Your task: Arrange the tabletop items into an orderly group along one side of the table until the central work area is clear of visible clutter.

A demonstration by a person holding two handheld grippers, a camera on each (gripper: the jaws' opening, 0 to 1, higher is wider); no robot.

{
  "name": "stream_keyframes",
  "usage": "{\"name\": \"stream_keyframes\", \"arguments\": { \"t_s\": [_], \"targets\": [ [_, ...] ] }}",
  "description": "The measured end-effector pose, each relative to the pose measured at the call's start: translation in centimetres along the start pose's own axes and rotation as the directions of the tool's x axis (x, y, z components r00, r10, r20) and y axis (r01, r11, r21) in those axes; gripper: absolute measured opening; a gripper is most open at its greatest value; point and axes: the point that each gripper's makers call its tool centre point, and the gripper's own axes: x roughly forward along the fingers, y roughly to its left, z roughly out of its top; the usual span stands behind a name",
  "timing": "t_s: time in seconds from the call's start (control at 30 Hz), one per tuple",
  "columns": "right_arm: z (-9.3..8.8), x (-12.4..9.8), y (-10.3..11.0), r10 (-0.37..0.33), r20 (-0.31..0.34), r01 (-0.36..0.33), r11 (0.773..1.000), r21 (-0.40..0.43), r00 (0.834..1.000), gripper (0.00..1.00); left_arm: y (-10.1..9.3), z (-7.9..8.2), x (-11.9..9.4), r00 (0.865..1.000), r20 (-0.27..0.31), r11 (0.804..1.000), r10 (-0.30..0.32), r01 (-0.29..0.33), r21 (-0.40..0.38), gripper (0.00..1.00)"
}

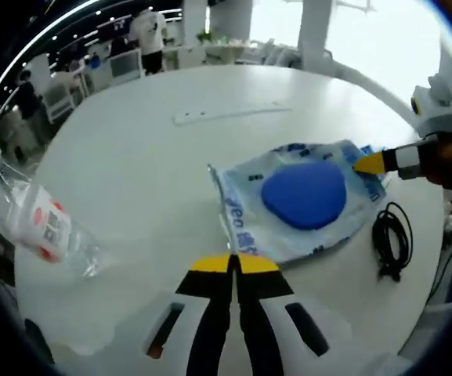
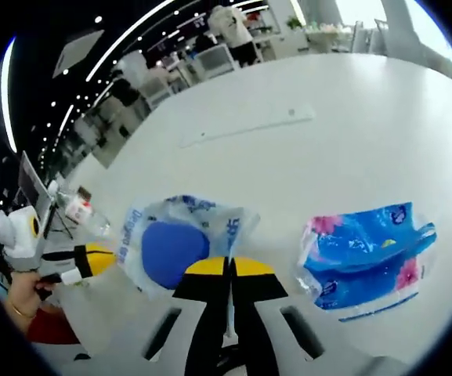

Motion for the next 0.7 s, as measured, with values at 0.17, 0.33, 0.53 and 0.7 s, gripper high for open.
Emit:
{"name": "stream_keyframes", "arguments": {
  "t_s": [0.17,0.33,0.53,0.7],
  "targets": [
    [0.2,-0.1,-0.3,-0.009,0.002,0.009,1.0,-0.011,1.0,0.01,-0.6,0.0,-0.4,1.0,0.005,1.0,-0.01,0.01,-0.009,0.0],
    [0.1,-0.1,-0.4,-0.013,-0.003,0.013,1.0,-0.016,1.0,0.01,-0.8,-0.4,-0.3,1.0,-0.007,0.999,-0.006,0.006,-0.031,0.0],
    [0.1,0.6,-0.7,-0.041,-0.004,0.041,0.999,-0.024,0.999,0.01,-1.4,-0.8,-0.3,1.0,-0.013,0.999,-0.004,0.003,-0.052,0.0],
    [-0.4,0.9,-1.1,-0.053,-0.019,0.053,0.998,-0.038,0.998,0.01,-1.4,-1.1,-0.3,1.0,-0.013,0.998,-0.002,0.001,-0.058,0.0]
  ]
}}
